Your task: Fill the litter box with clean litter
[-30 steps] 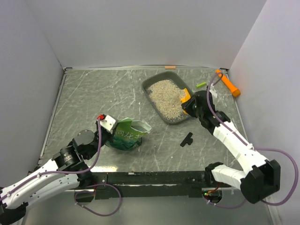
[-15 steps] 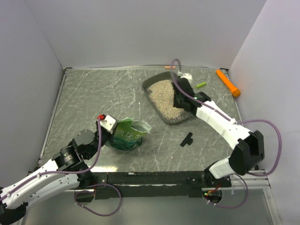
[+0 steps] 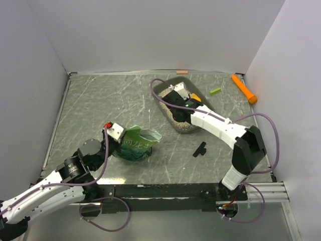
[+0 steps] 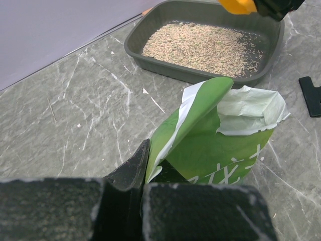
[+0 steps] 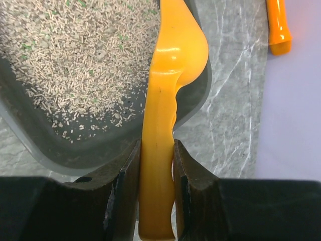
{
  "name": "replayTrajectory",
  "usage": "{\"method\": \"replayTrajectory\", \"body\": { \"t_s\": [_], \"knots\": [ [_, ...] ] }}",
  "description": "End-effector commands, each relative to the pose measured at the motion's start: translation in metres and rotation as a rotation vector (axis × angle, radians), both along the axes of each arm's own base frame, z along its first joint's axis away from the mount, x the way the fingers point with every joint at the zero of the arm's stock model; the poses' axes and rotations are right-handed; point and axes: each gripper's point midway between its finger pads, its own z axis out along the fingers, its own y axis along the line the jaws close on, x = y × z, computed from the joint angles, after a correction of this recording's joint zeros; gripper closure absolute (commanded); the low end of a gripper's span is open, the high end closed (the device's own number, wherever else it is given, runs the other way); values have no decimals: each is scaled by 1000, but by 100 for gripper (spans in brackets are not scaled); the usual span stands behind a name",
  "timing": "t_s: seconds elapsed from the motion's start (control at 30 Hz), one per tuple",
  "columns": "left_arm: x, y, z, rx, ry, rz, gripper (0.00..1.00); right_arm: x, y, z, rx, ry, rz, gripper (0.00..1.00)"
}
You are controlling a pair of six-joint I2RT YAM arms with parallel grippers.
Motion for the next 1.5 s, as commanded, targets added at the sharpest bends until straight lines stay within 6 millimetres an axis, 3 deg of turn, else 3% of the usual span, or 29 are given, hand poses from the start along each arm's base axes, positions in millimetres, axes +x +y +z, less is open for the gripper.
{"method": "replayTrajectory", "body": {
  "t_s": [0.0, 0.13, 0.17, 0.27, 0.3, 0.47, 0.5, 0.57, 0.6, 0.9, 1.0, 1.03, 1.13, 1.33, 1.47],
  "knots": [
    [5, 4, 29, -85, -53, 44, 99, -6, -8, 57, 92, -150, 21, 100],
    [4, 5, 30, -91, -58, 45, 99, -18, -21, 68, 208, -178, 6, 100],
    [4, 5, 30, -93, -57, 44, 99, -21, -32, 74, 266, -200, -28, 100],
    [4, 4, 31, -93, -57, 41, 99, -27, -55, 68, 368, -207, -106, 100],
    [4, 5, 32, -95, -57, 42, 99, -27, -71, 63, 409, -200, -161, 100],
    [2, 4, 34, -101, -63, 27, 95, -38, -115, 33, 538, -226, -336, 100],
    [2, 4, 34, -105, -65, 28, 94, -43, -129, 18, 533, -217, -388, 100],
    [1, 5, 35, -108, -68, 27, 94, -44, -136, 15, 573, -257, -423, 100],
    [1, 5, 36, -112, -69, 25, 94, -47, -142, 0, 593, -236, -444, 100],
    [1, 5, 34, -105, -64, 32, 92, -43, -153, -51, 679, -162, -498, 100],
    [2, 5, 33, -103, -63, 35, 92, -40, -153, -66, 707, -131, -511, 90],
    [2, 5, 33, -102, -64, 33, 93, -39, -154, -71, 717, -121, -521, 77],
    [3, 5, 32, -96, -61, 36, 95, -35, -149, -79, 745, -98, -523, 57],
    [4, 6, 29, -87, -60, 47, 95, -34, -153, -83, 729, -99, -534, 38],
    [5, 8, 29, -83, -61, 57, 95, -33, -150, -73, 752, -120, -517, 35]
  ]
}}
